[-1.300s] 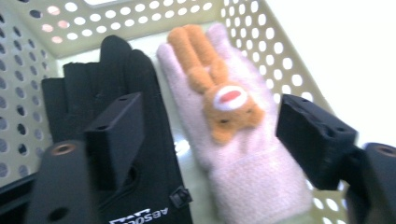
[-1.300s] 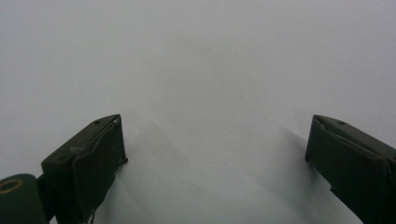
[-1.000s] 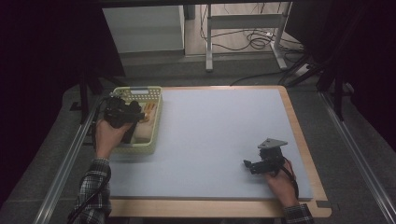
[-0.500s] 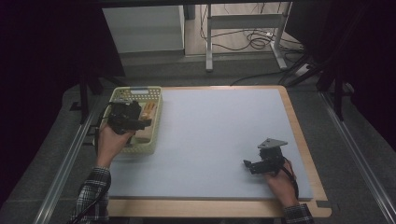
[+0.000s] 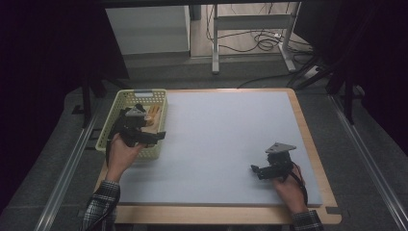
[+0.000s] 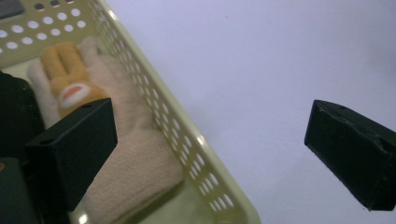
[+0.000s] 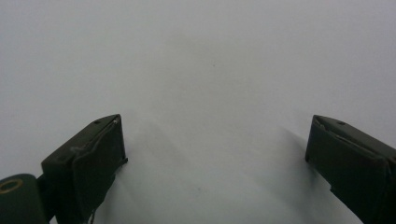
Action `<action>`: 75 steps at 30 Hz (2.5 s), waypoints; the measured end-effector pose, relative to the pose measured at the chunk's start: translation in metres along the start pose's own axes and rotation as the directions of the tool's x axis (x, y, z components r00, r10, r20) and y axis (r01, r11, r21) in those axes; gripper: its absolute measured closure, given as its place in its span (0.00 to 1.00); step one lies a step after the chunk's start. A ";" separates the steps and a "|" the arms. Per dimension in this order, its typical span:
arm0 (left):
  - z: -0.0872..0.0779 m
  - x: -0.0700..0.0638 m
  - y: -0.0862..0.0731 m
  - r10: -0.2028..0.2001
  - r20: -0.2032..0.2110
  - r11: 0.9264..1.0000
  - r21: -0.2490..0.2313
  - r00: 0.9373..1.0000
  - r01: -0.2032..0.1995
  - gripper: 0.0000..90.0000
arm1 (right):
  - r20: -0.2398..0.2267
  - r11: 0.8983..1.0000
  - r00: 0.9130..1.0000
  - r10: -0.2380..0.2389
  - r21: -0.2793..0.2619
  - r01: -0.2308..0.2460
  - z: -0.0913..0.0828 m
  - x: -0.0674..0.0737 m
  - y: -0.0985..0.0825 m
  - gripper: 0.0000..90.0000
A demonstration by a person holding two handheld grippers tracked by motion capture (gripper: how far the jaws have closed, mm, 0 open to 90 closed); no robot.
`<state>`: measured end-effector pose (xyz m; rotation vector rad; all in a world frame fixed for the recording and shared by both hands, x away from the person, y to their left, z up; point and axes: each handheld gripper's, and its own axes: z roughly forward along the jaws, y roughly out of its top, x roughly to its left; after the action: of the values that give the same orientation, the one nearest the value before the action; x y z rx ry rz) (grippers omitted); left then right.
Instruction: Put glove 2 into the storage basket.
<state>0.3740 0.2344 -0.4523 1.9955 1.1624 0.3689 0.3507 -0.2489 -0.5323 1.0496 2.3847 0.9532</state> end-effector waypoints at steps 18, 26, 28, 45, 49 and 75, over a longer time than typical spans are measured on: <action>0.011 -0.038 -0.011 0.093 0.061 0.995 -0.036 0.994 -0.091 0.03 | 0.001 1.000 1.000 0.001 0.000 -0.001 0.000 0.000 0.000 0.05; 0.019 -0.060 -0.015 0.134 0.094 0.991 -0.041 0.987 -0.131 0.03 | 0.002 1.000 1.000 0.001 0.000 -0.001 0.000 0.000 0.000 0.05; 0.021 -0.066 -0.017 0.142 0.106 0.989 -0.043 0.984 -0.138 0.03 | 0.002 1.000 1.000 0.000 0.000 0.000 0.000 0.000 0.000 0.05; 0.043 -0.105 -0.036 0.217 0.156 0.976 -0.043 0.964 -0.213 0.03 | 0.002 1.000 1.000 0.000 0.000 0.000 0.000 0.000 0.000 0.05; 0.050 -0.108 -0.044 0.217 0.163 0.976 -0.033 0.962 -0.215 0.02 | 0.002 1.000 1.000 0.000 0.000 0.000 0.000 0.000 0.000 0.05; 0.078 -0.107 -0.074 0.234 0.149 0.968 0.057 0.961 -0.245 0.02 | 0.002 1.000 1.000 0.000 0.000 0.000 0.000 0.000 0.000 0.05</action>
<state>0.3172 0.1288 -0.5446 2.1979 0.8596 0.3036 0.3505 -0.2487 -0.5322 1.0502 2.3833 0.9522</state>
